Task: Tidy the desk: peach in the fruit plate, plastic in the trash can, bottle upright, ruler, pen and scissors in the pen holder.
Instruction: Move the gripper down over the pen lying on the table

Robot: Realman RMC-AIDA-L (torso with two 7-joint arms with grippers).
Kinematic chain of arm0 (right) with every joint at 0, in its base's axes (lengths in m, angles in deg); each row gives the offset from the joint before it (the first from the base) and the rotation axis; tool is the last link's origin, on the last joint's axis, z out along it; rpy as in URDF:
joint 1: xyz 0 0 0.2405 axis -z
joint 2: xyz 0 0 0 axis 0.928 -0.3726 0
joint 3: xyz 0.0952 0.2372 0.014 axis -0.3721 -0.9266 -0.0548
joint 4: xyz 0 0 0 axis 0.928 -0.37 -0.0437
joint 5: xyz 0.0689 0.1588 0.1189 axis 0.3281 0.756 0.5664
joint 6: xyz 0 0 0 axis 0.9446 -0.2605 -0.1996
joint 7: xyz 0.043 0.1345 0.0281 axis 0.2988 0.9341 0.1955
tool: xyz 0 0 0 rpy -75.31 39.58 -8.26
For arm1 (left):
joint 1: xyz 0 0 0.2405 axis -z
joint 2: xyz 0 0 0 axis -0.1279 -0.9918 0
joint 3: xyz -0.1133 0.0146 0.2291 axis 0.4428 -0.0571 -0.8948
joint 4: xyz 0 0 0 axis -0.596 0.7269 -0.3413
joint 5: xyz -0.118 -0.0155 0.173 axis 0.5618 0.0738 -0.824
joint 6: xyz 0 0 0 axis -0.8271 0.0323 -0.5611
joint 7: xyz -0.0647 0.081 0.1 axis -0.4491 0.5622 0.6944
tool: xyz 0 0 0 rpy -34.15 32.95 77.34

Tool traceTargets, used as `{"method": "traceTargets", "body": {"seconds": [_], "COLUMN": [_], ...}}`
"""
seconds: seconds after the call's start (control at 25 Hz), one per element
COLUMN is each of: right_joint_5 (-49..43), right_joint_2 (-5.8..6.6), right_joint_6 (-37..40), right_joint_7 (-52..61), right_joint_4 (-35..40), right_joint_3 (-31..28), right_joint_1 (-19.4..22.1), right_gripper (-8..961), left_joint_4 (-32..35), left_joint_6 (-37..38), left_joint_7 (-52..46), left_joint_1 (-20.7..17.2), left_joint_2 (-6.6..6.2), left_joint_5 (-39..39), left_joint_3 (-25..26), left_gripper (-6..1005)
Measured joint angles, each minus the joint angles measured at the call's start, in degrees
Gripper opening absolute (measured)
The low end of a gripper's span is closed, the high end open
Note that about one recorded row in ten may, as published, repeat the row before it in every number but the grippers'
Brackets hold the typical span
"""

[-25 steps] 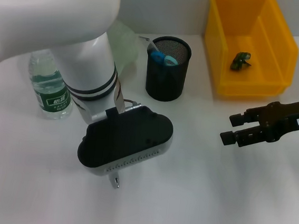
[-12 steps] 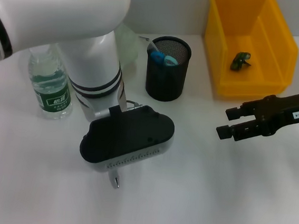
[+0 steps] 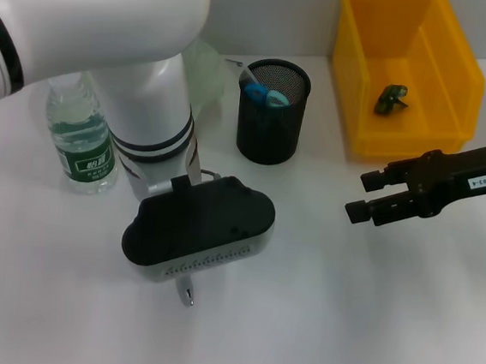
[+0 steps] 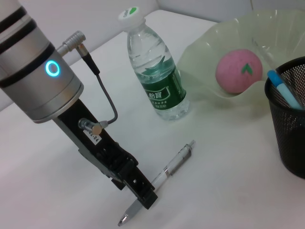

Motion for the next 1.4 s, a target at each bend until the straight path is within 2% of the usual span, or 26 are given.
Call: {"method": "traceTargets", "body": {"seconds": [0.16, 0.44, 0.64, 1.4], "right_joint_5": [0.0, 0.0, 0.0, 0.0], "right_joint_2": [-0.61, -0.8, -0.92, -1.23], "right_joint_6": [-0.07, -0.08, -0.75, -2.27], "right_joint_7": [-0.09, -0.38, -0.57, -0.98], "right_joint_4": [0.07, -0.05, -0.2, -0.25], "right_joint_3": [0.07, 0.11, 0.53, 1.59], "right_joint_1": [-0.14, -0.08, 0.13, -0.09], "right_gripper": [803, 803, 804, 803], "left_joint_4": [-1.21, -1.65, -2.35, -3.88], "left_joint_6": [-0.06, -1.24, -3.68, -4.86], "left_joint_7": [1.1, 1.32, 0.81, 0.49], "left_joint_1": [0.29, 0.04, -0.28, -0.83], "left_joint_2": [0.0, 0.0, 0.0, 0.0], "left_joint_5": [0.66, 1.11, 1.23, 1.87], "left_joint_3": [0.0, -0.6, -1.97, -3.34], "left_gripper": [723, 719, 554, 544]}}
